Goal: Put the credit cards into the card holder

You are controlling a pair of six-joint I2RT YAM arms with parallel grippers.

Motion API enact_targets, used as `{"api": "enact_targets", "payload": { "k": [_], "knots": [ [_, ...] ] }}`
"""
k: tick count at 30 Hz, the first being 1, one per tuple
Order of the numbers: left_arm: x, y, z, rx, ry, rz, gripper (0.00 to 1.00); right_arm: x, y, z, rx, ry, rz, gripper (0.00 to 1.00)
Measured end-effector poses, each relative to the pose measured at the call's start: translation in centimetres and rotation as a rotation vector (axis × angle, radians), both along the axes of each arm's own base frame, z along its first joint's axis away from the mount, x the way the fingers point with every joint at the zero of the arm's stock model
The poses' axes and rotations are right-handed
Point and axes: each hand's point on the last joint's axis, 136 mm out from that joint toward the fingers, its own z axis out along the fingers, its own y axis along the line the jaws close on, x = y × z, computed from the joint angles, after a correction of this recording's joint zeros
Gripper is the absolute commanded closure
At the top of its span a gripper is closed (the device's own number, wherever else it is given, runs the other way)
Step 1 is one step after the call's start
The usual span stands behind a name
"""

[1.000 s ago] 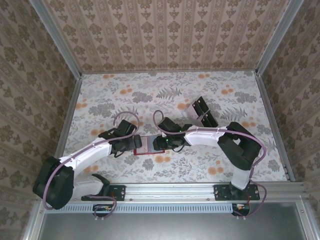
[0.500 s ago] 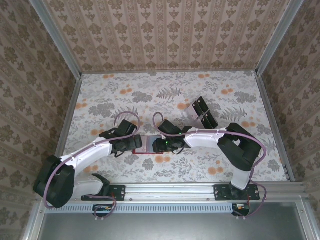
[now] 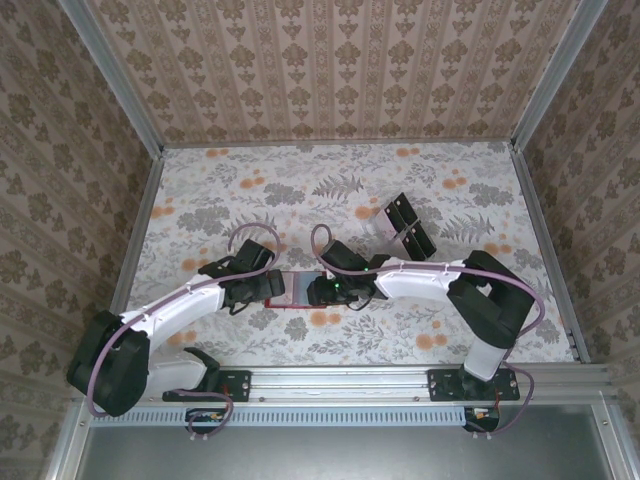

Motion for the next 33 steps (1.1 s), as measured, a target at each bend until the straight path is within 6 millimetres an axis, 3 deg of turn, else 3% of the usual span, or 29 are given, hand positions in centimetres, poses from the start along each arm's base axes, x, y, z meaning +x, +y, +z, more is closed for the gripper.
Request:
{"api": "enact_targets", "payload": {
  "k": [4, 11, 23, 33],
  "knots": [
    [0.0, 0.0, 0.0, -0.001, -0.002, 0.000, 0.00, -0.5, 0.5, 0.9, 0.019, -0.010, 0.009, 0.56],
    [0.1, 0.0, 0.0, -0.002, -0.003, 0.000, 0.00, -1.2, 0.8, 0.7, 0.020, 0.003, 0.011, 0.56],
    [0.0, -0.1, 0.0, -0.002, -0.003, -0.004, 0.00, -1.1, 0.9, -1.9, -0.012, 0.031, 0.008, 0.57],
    [0.0, -0.1, 0.0, -0.002, -0.003, -0.004, 0.00, -0.4, 1.3, -1.8, 0.007, 0.022, 0.001, 0.58]
  ]
}}
